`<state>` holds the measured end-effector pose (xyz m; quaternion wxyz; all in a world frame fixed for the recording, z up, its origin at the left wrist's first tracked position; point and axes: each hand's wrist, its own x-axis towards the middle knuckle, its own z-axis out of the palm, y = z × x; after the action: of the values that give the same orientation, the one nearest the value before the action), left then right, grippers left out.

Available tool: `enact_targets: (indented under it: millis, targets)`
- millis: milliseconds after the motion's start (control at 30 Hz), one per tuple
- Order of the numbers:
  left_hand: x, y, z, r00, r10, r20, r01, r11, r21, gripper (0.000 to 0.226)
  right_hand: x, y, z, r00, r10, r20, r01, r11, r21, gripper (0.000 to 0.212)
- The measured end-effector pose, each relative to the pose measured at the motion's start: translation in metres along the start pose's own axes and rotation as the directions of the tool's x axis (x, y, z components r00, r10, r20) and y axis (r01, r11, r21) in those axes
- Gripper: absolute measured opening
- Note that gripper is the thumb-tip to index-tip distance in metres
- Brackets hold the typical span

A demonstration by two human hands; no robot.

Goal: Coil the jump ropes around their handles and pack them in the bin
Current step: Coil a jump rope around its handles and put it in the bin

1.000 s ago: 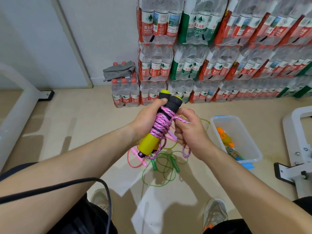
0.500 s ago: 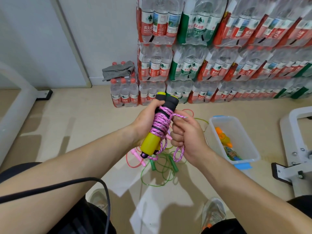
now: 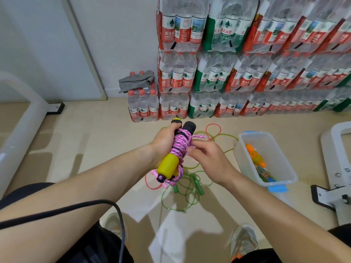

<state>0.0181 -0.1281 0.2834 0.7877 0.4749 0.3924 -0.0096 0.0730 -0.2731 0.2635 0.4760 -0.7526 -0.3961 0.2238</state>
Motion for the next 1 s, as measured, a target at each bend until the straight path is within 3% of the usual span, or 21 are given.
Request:
enact_targets:
  millis: [67,233,367,433,500,567,667,733,800,900,1000]
  targets:
    - [0.005,-0.001,-0.004,0.995,-0.091,0.052,0.091,0.996,-0.013,0.037,0.001,-0.003,0.0,0.997,0.081,0.003,-0.081,0.993,0.085,0.043]
    - [0.0,0.011,-0.008,0.977,-0.157,0.142,0.157,0.988,0.012,0.058,0.007,-0.006,-0.004,0.965,0.201,-0.168,-0.199,0.98,0.027,0.06]
    - [-0.006,0.018,-0.007,0.985,-0.029,0.168,0.032,0.999,-0.011,0.051,0.014,-0.002,-0.01,0.867,0.425,-0.261,-0.383,0.902,0.199,0.064]
    - [-0.012,0.018,-0.004,0.971,0.041,0.236,-0.041,0.999,-0.002,0.045,0.017,-0.002,-0.01,0.803,0.55,-0.231,-0.455,0.815,0.358,0.059]
    - [-0.015,0.016,-0.003,0.948,0.132,0.289,-0.171,0.979,0.115,0.052,0.02,0.0,-0.011,0.756,0.634,-0.16,-0.523,0.733,0.434,0.054]
    - [-0.021,0.013,-0.004,0.883,0.251,0.396,-0.402,0.839,0.366,0.057,0.02,0.0,-0.012,0.722,0.684,-0.106,-0.562,0.668,0.488,0.052]
    - [-0.022,0.005,-0.008,0.757,0.355,0.549,-0.652,0.467,0.597,0.094,0.019,-0.002,-0.015,0.682,0.731,-0.015,-0.604,0.575,0.552,0.048]
    - [-0.016,0.002,-0.011,0.726,0.421,0.544,-0.673,0.269,0.689,0.103,0.016,-0.002,-0.015,0.662,0.747,0.056,-0.641,0.526,0.559,0.047]
    - [-0.011,0.002,-0.013,0.724,0.481,0.494,-0.638,0.196,0.745,0.09,0.014,0.0,-0.013,0.657,0.743,0.129,-0.67,0.498,0.55,0.051]
    - [-0.002,0.003,-0.016,0.768,0.546,0.335,-0.531,0.25,0.81,0.064,0.013,-0.004,-0.013,0.683,0.692,0.235,-0.684,0.492,0.539,0.068]
    - [0.009,0.004,-0.02,0.821,0.532,0.205,-0.474,0.437,0.765,0.035,0.012,-0.012,-0.018,0.752,0.625,0.207,-0.653,0.667,0.36,0.039]
